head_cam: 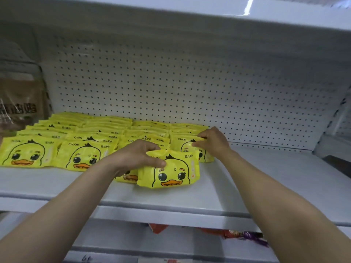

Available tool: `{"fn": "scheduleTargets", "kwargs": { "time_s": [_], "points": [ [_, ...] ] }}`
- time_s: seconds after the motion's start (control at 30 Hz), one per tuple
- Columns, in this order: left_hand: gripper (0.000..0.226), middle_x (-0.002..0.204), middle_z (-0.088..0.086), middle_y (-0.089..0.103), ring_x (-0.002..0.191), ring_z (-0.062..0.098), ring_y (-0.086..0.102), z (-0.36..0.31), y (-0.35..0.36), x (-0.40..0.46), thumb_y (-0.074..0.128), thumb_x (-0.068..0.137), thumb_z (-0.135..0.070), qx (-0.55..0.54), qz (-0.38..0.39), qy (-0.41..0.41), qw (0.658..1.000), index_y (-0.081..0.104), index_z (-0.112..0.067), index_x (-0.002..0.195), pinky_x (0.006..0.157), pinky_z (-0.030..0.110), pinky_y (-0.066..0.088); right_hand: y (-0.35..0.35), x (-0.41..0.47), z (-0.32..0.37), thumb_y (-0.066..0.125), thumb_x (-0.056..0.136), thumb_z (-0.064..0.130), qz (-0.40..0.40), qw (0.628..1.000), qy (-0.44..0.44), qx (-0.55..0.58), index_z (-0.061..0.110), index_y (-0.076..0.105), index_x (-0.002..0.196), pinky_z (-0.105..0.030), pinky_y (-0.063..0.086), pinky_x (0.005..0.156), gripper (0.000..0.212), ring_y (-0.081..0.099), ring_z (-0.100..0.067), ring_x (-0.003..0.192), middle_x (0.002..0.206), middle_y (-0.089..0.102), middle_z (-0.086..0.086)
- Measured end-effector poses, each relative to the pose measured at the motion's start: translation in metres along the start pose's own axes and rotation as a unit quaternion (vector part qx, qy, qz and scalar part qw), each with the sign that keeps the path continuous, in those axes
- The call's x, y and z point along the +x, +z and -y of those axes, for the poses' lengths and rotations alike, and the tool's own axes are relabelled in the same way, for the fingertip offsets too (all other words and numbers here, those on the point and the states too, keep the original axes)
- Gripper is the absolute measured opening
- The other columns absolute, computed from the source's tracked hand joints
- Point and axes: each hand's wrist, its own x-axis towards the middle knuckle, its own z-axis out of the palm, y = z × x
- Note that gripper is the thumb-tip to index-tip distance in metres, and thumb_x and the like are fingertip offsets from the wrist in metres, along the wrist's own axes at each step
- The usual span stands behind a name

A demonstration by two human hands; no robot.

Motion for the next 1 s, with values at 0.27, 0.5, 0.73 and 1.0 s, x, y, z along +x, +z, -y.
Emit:
{"fn": "scheduleTargets", "kwargs": {
  "time_s": [0.27,0.5,0.73,1.0],
  "points": [
    [0.060,0.127,-0.006,0.055,0.127,0.013,0.045,-0.007,0.013,0.010,0.085,0.065,-0.034,-0.037,-0.084,-0.013,0.996,0.064,-0.019,0.119,0.102,0.029,0.033,-0.012,-0.009,0.021,0.073,0.083,0.047,-0.076,0.995,-0.014,0.063,0.026,0.072,0.107,-0.030,0.045,0.086,0.031,0.056,-0.011,0.107,0.104,0.070,0.008],
    [0.018,0.086,-0.016,0.074,0.083,-0.006,0.065,-0.023,0.029,0.018,0.083,0.071,-0.025,-0.063,-0.100,0.025,0.993,0.074,-0.027,0.086,0.083,0.022,0.045,-0.063,-0.048,0.067,0.080,0.080,0.026,0.265,0.925,-0.066,0.265,0.020,0.072,0.110,-0.026,0.054,0.093,0.032,0.070,-0.012,0.102,0.106,0.075,-0.002],
    [0.011,0.091,-0.010,0.075,0.091,0.002,0.064,-0.024,0.039,0.026,0.077,0.076,-0.035,-0.071,-0.141,0.072,0.985,0.077,-0.025,0.082,0.087,0.027,0.045,-0.074,-0.063,0.053,0.082,0.078,0.017,0.238,0.931,-0.026,0.276,0.008,0.075,0.096,-0.020,0.054,0.073,0.021,0.071,-0.011,0.076,0.085,0.077,-0.005],
    [0.013,0.090,-0.014,0.074,0.088,0.002,0.066,-0.017,0.039,0.029,0.068,0.089,-0.029,0.021,-0.235,0.119,0.964,0.077,-0.024,0.096,0.081,0.030,0.051,-0.068,-0.045,0.036,0.090,0.068,0.028,0.161,0.966,-0.006,0.203,0.022,0.078,0.087,-0.027,0.055,0.079,0.023,0.070,-0.010,0.080,0.084,0.076,0.002]
  ]
}}
